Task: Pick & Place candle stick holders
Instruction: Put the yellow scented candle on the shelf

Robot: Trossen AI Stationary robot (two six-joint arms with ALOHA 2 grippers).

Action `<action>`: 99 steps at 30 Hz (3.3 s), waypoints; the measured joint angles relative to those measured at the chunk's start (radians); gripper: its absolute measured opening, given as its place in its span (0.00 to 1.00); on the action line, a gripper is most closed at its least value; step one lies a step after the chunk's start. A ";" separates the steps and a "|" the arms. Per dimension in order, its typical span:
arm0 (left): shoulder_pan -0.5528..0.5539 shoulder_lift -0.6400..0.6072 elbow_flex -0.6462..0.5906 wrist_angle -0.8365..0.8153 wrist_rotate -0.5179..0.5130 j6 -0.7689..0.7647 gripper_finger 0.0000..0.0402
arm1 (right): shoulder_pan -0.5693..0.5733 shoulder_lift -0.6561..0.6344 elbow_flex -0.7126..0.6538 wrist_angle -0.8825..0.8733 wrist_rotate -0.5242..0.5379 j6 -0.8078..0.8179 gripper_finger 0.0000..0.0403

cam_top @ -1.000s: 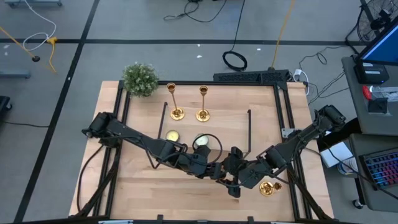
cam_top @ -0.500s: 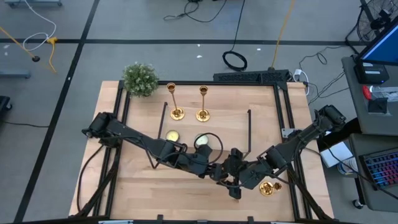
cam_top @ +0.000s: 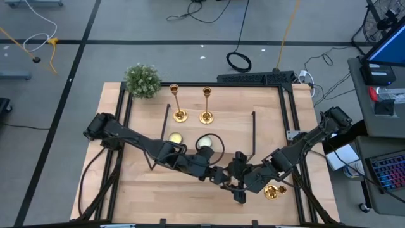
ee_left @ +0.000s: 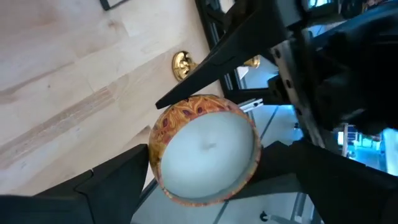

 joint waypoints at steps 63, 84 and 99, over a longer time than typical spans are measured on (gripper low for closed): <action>-0.462 -0.349 0.001 -0.414 -0.494 0.119 0.99 | -0.133 -0.014 -0.002 -0.045 0.743 0.266 0.73; -0.426 -0.349 0.001 -0.445 -0.444 0.112 0.99 | 0.026 -0.041 -0.234 -0.091 0.845 0.692 0.73; -0.426 -0.349 0.000 -0.457 -0.450 0.075 0.99 | 0.026 -0.041 -0.282 0.108 0.837 0.374 0.73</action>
